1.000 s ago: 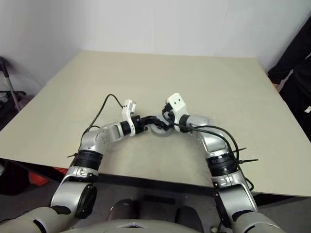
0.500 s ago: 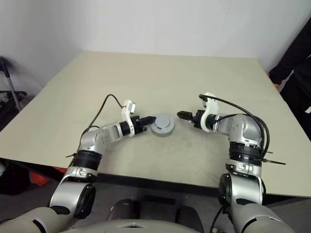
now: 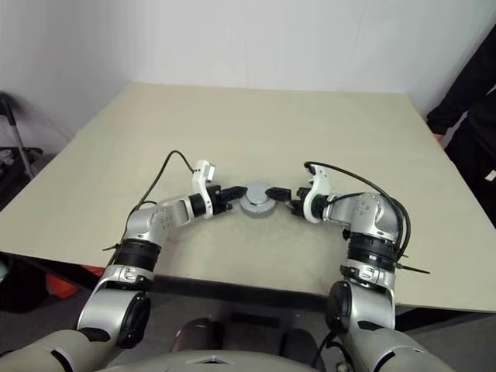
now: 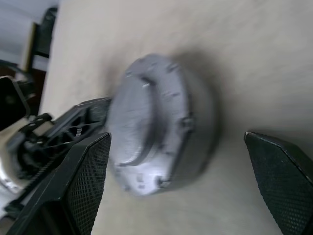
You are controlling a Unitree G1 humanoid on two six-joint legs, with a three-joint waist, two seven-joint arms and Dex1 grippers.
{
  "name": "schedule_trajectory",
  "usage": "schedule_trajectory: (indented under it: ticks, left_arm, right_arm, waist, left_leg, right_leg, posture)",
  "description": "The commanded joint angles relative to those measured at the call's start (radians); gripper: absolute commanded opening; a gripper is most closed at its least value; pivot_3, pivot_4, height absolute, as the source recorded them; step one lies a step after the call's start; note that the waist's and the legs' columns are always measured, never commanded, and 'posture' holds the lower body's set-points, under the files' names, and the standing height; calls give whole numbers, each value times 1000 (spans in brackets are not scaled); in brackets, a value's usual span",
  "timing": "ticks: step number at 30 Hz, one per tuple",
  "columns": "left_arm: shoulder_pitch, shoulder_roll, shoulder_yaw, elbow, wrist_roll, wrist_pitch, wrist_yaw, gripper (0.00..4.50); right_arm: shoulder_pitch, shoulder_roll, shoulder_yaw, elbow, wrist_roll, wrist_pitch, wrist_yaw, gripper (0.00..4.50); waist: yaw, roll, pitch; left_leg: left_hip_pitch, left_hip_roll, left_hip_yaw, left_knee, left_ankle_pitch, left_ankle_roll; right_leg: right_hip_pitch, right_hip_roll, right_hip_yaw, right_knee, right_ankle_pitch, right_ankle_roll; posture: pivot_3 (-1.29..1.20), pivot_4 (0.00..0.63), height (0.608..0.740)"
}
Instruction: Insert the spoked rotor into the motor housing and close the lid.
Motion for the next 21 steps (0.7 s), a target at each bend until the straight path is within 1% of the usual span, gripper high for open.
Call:
schedule_trajectory:
  ticks: [1, 6, 12, 15, 16, 19, 21]
  left_arm:
    - [-11, 3, -14, 1, 14, -2, 5, 0]
    - [-13, 9, -12, -1, 16, -4, 6, 0]
    - [-6, 10, -9, -10, 17, -4, 11, 0]
    - [-3, 8, -9, -14, 19, -5, 15, 0]
    - [-3, 8, -9, -14, 19, -6, 16, 0]
    - [-4, 6, -7, -9, 22, -9, 20, 0]
    - [-5, 5, -5, -6, 24, -12, 22, 0]
  right_arm:
    - [-75, 72, -42, 27, 73, 21, 5, 4462]
    - [-120, 121, -50, 83, 68, -22, -9, 4462]
    - [-139, 131, -36, 164, 34, -141, -60, 4462]
    - [-134, 121, -32, 189, 25, -175, -86, 3868]
    - [-134, 114, -34, 193, 31, -179, -84, 3590]
    - [-137, 98, -40, 198, 47, -179, -85, 2514]
    - [-144, 92, -52, 202, 63, -168, -96, 2075]
  waist:
    - [-1, 0, 0]
    - [-5, 1, 1]
    - [-5, 1, 1]
    - [-5, 1, 1]
    - [-4, 1, 1]
    - [-4, 2, 1]
    - [-2, 2, 1]
  left_leg:
    - [0, 0, 0, 0, 0, 0]
    - [-1, 0, 0, -1, 1, -1]
    - [-2, 0, 0, -1, 1, -1]
    - [-2, 0, 0, -1, 1, -1]
    - [-2, 0, 0, -1, 1, -1]
    - [-2, 0, 0, -1, 1, -1]
    - [-1, 0, 0, -1, 1, -2]
  right_leg:
    - [0, 0, 0, 0, 0, 0]
    - [-2, 0, 0, 0, 0, 0]
    - [-3, 0, 0, 0, 0, 0]
    - [-3, 0, 0, 0, 0, 0]
    - [-3, 0, 0, 0, 0, 0]
    - [-3, 0, 0, 0, 0, 0]
    - [-2, 0, 0, 1, 0, 0]
  posture:
    - [0, 0, 740]
    - [0, 0, 740]
    - [0, 0, 740]
    - [0, 0, 740]
    - [0, 0, 740]
    - [0, 0, 740]
    - [0, 0, 740]
